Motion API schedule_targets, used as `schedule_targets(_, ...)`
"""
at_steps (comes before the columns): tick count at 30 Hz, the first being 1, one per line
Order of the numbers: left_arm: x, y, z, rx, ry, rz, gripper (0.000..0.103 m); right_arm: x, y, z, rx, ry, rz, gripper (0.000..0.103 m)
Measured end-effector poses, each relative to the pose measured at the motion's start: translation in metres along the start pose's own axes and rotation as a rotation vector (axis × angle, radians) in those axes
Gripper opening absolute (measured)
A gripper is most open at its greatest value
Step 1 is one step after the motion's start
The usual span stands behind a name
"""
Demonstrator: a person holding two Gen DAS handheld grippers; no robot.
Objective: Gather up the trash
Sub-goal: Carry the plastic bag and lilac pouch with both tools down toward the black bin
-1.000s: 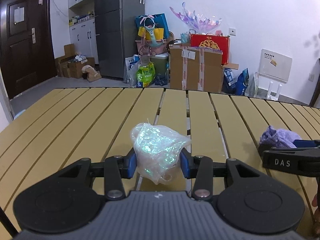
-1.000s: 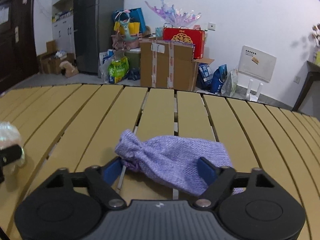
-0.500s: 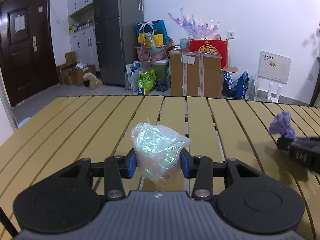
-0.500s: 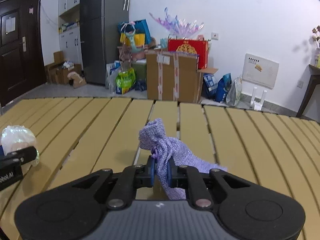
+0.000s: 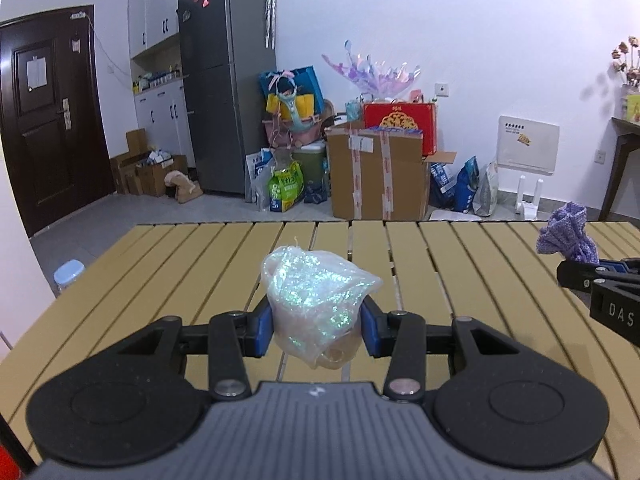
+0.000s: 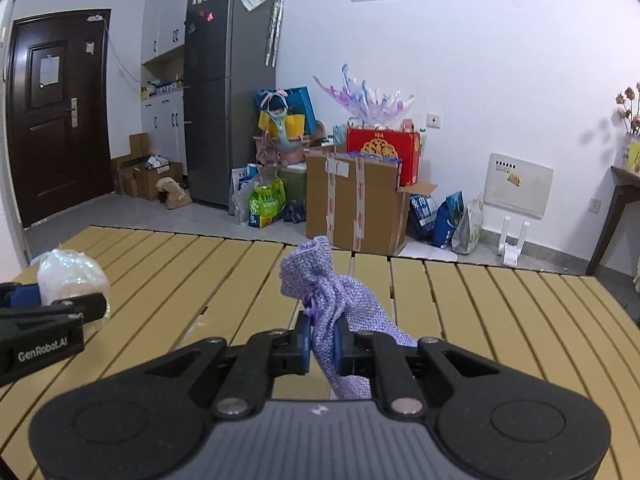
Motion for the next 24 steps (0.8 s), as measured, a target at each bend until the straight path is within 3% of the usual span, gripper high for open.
schedule_targets(14,-0.021,-0.121,0.007,0.031,0.004,0.054,0.043,-0.026,-0.139,0.005,0.000,-0.018,0.058,0.010)
schedule_targets(24,-0.015,-0.194,0.012,0.049,0.003,0.064,0.043,-0.013,-0.229,0.005,0.000,-0.022,0.063,0.010)
Point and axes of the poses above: each gripper's, at about its wrist camera, not at the fingertips, and y roughly the way its jaws point, z to its right, x to its underside, the point moved 8 cm from there along y, roughly the way its jaws point, and after that the axes turned 13 degrees about z, right-handed, at the moved point
